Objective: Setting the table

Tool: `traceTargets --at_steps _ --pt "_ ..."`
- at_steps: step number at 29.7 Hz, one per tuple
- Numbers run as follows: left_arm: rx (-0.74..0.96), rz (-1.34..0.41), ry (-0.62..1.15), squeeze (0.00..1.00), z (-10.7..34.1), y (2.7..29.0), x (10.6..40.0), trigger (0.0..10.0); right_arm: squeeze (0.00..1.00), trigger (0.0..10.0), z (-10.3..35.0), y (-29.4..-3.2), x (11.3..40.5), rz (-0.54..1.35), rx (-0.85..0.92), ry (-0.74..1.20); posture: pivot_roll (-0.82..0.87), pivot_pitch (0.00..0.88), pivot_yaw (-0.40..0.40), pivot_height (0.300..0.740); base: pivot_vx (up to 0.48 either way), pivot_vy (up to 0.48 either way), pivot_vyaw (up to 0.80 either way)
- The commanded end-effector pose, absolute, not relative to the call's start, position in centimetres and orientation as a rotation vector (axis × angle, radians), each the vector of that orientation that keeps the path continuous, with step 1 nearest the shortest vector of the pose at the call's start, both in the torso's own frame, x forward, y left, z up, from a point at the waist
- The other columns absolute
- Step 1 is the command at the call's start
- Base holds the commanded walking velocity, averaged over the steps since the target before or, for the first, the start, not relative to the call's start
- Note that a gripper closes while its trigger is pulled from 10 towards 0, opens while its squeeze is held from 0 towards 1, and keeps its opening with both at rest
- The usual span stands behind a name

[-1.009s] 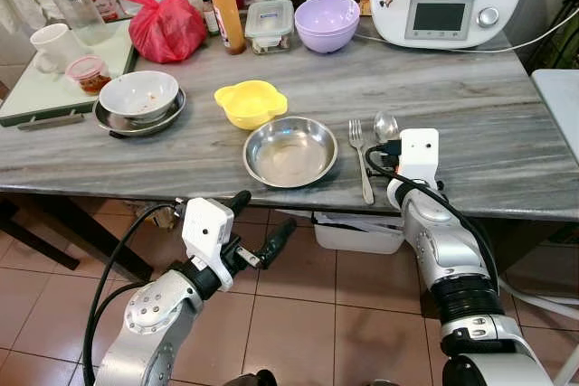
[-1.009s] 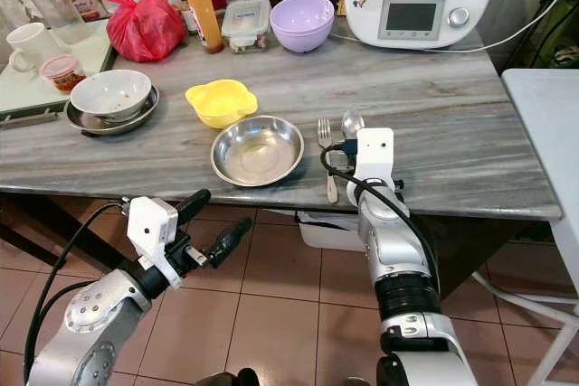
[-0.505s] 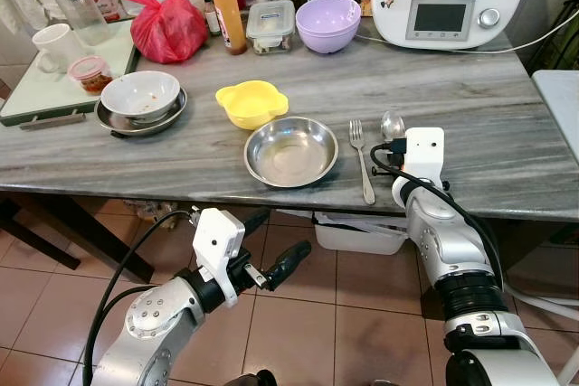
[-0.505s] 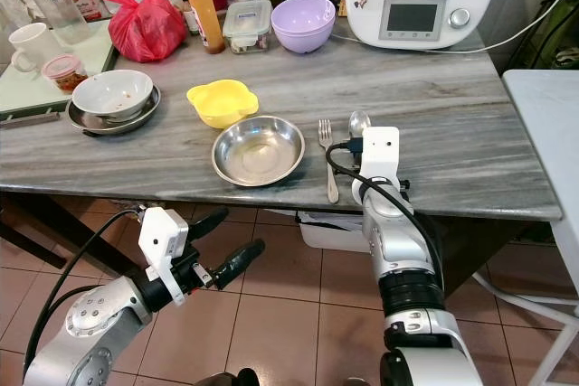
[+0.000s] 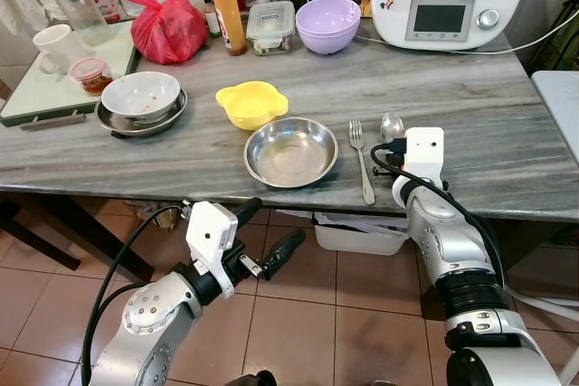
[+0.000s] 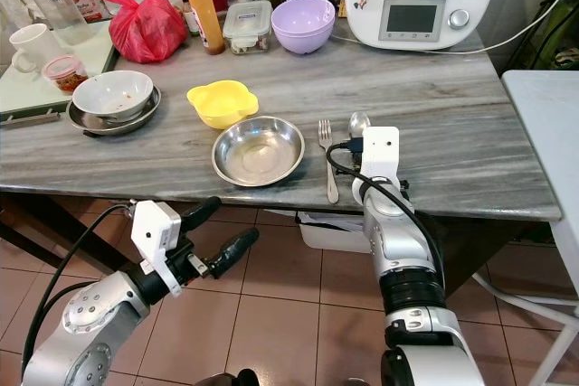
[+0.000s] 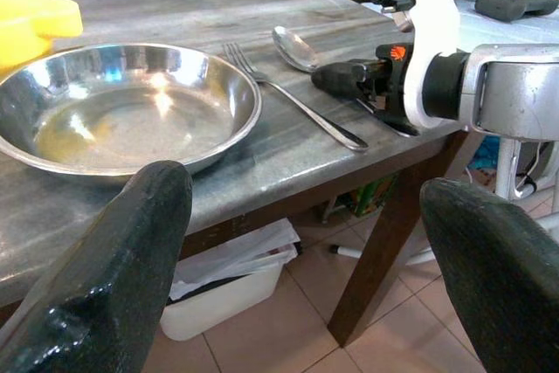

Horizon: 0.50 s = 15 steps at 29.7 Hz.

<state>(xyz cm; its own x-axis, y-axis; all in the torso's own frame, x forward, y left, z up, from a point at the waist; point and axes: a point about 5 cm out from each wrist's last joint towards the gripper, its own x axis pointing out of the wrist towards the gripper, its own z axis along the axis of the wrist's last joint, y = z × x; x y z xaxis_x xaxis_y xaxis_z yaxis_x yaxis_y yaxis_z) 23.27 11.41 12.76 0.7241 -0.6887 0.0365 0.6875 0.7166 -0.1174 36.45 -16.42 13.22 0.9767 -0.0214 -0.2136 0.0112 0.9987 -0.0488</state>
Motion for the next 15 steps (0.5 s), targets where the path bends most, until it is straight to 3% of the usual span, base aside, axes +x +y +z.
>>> traceTargets --at_steps 1,15 --pt "-0.109 -0.748 0.013 0.0 12.9 11.6 23.2 10.0 1.0 10.0 10.2 -16.5 35.6 -0.008 -0.044 0.364 -0.1 0.147 0.132 0.74 0.0 0.0 0.0" --pt "-0.101 -0.751 0.019 0.0 13.0 11.4 23.3 10.0 1.0 10.0 9.1 -16.6 35.4 0.055 -0.08 0.425 -0.1 0.147 0.141 0.74 0.0 0.0 0.0"
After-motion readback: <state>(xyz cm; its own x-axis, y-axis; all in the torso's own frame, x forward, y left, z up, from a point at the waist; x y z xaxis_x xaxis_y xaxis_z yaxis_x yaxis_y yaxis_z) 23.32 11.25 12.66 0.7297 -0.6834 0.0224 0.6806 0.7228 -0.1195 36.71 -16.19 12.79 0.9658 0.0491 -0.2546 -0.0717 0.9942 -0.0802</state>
